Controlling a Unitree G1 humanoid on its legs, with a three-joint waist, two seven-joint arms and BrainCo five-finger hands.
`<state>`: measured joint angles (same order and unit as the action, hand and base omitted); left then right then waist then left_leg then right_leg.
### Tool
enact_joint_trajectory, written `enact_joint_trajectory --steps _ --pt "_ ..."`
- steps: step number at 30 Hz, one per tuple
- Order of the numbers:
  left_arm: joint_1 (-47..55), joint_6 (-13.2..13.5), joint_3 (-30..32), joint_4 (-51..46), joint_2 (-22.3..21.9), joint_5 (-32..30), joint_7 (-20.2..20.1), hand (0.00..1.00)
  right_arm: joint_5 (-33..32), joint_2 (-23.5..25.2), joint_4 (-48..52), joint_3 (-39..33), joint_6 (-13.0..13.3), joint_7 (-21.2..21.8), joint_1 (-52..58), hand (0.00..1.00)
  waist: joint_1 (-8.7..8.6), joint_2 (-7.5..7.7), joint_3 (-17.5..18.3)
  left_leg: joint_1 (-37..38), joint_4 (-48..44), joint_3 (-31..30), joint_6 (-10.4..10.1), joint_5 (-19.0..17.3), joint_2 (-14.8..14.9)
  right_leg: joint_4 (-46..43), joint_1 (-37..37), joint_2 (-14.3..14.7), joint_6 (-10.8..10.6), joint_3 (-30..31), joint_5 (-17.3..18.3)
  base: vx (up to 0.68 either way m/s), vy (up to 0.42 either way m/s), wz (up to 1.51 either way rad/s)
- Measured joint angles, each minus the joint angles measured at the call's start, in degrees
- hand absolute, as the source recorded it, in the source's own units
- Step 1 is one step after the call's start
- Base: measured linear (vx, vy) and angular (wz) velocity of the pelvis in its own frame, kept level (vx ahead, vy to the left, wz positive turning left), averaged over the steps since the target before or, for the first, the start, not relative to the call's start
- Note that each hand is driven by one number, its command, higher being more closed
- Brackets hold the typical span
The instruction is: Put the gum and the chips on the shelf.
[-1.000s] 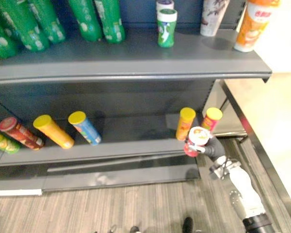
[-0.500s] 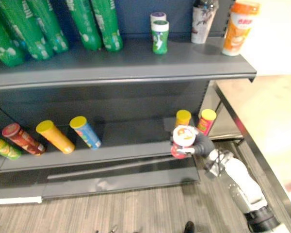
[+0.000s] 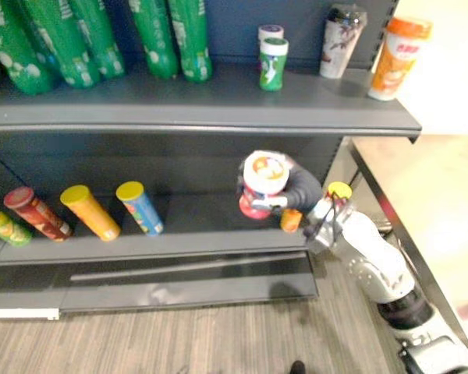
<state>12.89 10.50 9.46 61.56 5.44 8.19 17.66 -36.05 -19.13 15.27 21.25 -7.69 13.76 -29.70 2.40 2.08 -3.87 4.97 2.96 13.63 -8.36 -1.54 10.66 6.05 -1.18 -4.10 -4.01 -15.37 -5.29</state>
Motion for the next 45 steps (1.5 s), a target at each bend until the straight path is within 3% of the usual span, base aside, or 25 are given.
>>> enact_joint_trajectory --steps 12,24,29,45 --pt "-0.53 -1.44 0.55 -0.11 -0.16 -0.65 0.3 0.0 2.39 1.81 -6.77 -0.7 -0.92 -11.77 -11.46 1.0 1.03 0.16 0.34 -0.67 0.08 -0.54 0.09 0.65 0.07 0.01 -0.02 0.01 0.22 -0.57 -0.16 -0.01 0.0 0.02" --pt "-0.53 -3.59 0.39 -1.26 -0.07 -2.35 0.3 0.0 4.72 1.45 -18.23 -5.53 -0.9 -18.56 -18.7 1.0 1.67 0.27 0.51 -0.32 0.98 -1.71 -0.01 1.71 0.11 0.0 -0.26 0.15 0.35 -1.52 -0.27 0.01 0.001 0.04" --pt "-0.36 -3.79 -0.04 -2.34 -0.05 -2.41 0.3 0.0 6.2 1.37 -24.42 -6.47 -0.86 -20.78 -21.53 1.0 2.61 0.28 0.52 -0.76 1.18 -2.2 0.1 2.14 0.12 0.01 -0.43 0.09 0.49 -2.32 -0.37 -0.02 0.0 0.05" --pt "0.13 -4.82 -0.01 -3.51 0.08 -4.55 0.02 0.0 8.54 -3.42 -39.93 -8.45 0.66 -20.82 -28.9 1.0 4.46 0.57 0.43 -1.88 2.38 -5.12 0.11 3.83 0.11 0.0 -0.23 0.11 0.51 -4.68 -0.34 0.01 0.001 0.09"
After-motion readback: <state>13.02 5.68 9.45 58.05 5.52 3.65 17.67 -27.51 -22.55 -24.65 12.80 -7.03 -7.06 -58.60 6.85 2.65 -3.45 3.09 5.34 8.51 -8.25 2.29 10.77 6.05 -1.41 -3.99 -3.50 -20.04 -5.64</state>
